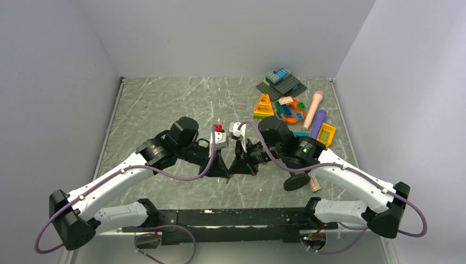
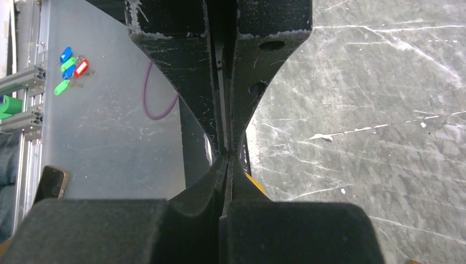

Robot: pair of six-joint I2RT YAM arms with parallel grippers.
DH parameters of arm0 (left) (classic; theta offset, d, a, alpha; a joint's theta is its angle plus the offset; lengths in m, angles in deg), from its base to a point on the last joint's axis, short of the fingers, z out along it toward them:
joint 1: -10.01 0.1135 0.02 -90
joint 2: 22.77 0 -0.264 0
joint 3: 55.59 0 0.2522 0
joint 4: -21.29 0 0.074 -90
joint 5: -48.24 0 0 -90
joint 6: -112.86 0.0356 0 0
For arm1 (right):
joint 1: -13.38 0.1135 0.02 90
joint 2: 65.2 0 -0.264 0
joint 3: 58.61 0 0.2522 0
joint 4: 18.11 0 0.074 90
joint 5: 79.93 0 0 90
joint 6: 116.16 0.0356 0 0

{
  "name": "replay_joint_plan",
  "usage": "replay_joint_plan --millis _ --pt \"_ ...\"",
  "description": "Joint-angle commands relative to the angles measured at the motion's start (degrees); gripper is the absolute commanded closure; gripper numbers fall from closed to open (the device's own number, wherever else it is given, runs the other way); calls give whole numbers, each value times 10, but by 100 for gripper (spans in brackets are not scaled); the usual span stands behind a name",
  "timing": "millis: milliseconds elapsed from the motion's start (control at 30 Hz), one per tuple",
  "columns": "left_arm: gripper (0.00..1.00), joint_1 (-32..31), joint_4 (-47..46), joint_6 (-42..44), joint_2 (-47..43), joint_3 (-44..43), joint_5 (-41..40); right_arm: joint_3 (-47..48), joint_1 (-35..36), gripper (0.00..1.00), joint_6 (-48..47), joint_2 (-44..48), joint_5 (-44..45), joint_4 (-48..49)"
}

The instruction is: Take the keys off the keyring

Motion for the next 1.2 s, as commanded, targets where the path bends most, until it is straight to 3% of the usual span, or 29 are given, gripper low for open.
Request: replay_joint_plan --millis 0,800,833,900,933,1000,1167 --pt "100 -17 -85 23 -1 -45 40 16 11 100 -25 -33 -12 -66" --pt "100 -37 -70 33 17 -50 43 58 26 100 -27 -68 13 -109" --pt "100 -38 -71 32 15 -49 38 65 25 86 -22 -71 28 -108" --pt "100 -37 -72 31 8 -49 8 72 25 41 -14 -68 77 -91" --pt "100 -37 -72 30 2 -49 -15 72 25 24 4 -56 98 -77" --pt "100 -37 -77 24 -16 -45 -57 62 24 15 29 -25 144 -34" --pt "100 -29 -110 0 -52 -28 -113 -59 24 12 141 111 247 158"
